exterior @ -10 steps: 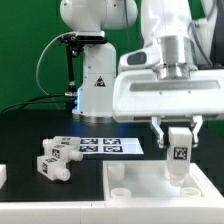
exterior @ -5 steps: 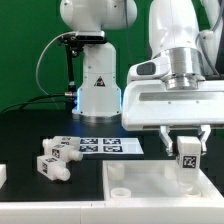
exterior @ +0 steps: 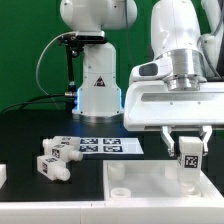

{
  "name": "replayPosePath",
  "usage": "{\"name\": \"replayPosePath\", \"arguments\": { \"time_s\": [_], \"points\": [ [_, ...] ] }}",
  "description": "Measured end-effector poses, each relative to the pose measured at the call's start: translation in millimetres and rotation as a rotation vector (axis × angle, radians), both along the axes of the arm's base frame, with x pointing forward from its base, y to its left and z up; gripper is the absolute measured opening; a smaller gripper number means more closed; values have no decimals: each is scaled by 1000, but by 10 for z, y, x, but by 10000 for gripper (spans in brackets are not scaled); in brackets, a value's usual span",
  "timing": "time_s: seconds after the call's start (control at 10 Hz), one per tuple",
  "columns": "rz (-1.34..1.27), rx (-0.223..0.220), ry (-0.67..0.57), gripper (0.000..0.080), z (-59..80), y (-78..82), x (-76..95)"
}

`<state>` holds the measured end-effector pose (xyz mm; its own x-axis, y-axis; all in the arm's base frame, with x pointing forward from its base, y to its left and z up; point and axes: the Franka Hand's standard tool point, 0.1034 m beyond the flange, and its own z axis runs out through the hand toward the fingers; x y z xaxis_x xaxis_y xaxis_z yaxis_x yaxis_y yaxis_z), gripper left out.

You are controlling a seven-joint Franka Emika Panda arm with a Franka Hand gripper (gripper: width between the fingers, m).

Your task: Assemble one leg

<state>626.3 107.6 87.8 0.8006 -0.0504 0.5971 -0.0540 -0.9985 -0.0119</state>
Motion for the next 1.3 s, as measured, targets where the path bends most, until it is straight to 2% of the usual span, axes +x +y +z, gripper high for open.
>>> {"name": "replayPosePath", "arguments": {
  "time_s": [0.4, 0.7, 0.9, 1.3],
  "points": [
    [7, 3, 7, 286, -8, 44, -11],
    [12, 10, 33, 286, -72, 75, -52],
    [10, 2, 37, 286, -159, 68, -78],
    [8, -10, 16, 286, -167, 49, -61]
  ]
}}
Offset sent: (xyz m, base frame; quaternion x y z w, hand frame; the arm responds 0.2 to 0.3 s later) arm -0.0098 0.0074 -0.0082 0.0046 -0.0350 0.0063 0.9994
